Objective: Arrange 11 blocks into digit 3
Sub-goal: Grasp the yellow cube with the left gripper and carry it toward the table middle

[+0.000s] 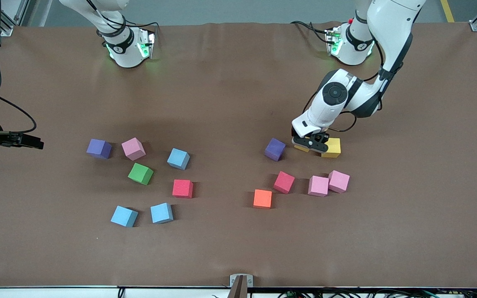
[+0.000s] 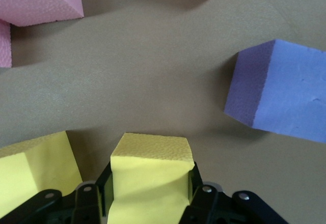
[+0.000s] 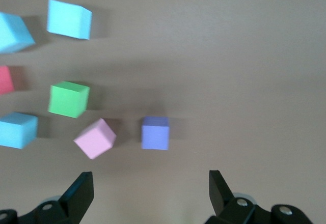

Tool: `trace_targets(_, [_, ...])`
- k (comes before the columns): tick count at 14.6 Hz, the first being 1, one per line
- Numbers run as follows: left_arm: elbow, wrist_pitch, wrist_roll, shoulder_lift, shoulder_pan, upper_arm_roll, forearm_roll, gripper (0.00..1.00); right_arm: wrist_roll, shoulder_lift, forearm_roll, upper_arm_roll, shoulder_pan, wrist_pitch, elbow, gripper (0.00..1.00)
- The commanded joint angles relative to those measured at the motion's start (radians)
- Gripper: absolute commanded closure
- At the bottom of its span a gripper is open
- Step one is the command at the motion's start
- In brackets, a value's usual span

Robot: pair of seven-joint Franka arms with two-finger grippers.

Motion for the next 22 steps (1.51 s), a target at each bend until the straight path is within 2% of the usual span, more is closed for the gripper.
trace_targets(1, [-0.001, -0.052, -0.079, -0.013, -0.006, -0.002, 0.028, 0.61, 0.166, -0.009, 0.055, 0.007, 0.059, 0.006, 0.002, 0.0])
trace_targets(3, [0.03, -0.164, -0.144, -0.052, -0.016, -0.02, 0.028, 0.61, 0.301, 0.001, 0.055, 0.007, 0.143, 0.037, -0.004, 0.0])
trace_targets(6, [0.082, -0.268, -0.302, -0.069, -0.018, -0.106, 0.025, 0.6, 0.401, 0.034, 0.055, 0.007, 0.258, 0.066, -0.009, 0.0])
trace_targets(9, [0.131, -0.291, -0.423, -0.062, -0.022, -0.191, 0.02, 0.6, 0.473, 0.055, 0.06, 0.008, 0.343, 0.169, -0.075, 0.0])
trace_targets(11, [0.16, -0.293, -0.5, -0.05, -0.038, -0.238, 0.012, 0.6, 0.62, 0.06, 0.058, 0.007, 0.436, 0.27, -0.147, 0.0])
trace_targets(15, [0.251, -0.291, -0.702, 0.053, -0.185, -0.234, 0.025, 0.6, 0.699, 0.064, 0.058, 0.007, 0.49, 0.474, -0.306, 0.0])
trace_targets(19, [0.332, -0.288, -0.754, 0.142, -0.269, -0.228, 0.028, 0.6, 0.755, 0.064, 0.058, 0.008, 0.518, 0.655, -0.443, 0.0])
trace_targets(21, [0.381, -0.288, -0.788, 0.191, -0.349, -0.164, 0.057, 0.6, 0.774, 0.072, 0.06, 0.008, 0.533, 0.777, -0.518, 0.0])
trace_targets(22, [0.415, -0.287, -0.828, 0.217, -0.411, -0.099, 0.086, 0.6, 0.794, 0.09, 0.06, 0.008, 0.544, 0.814, -0.534, 0.0])
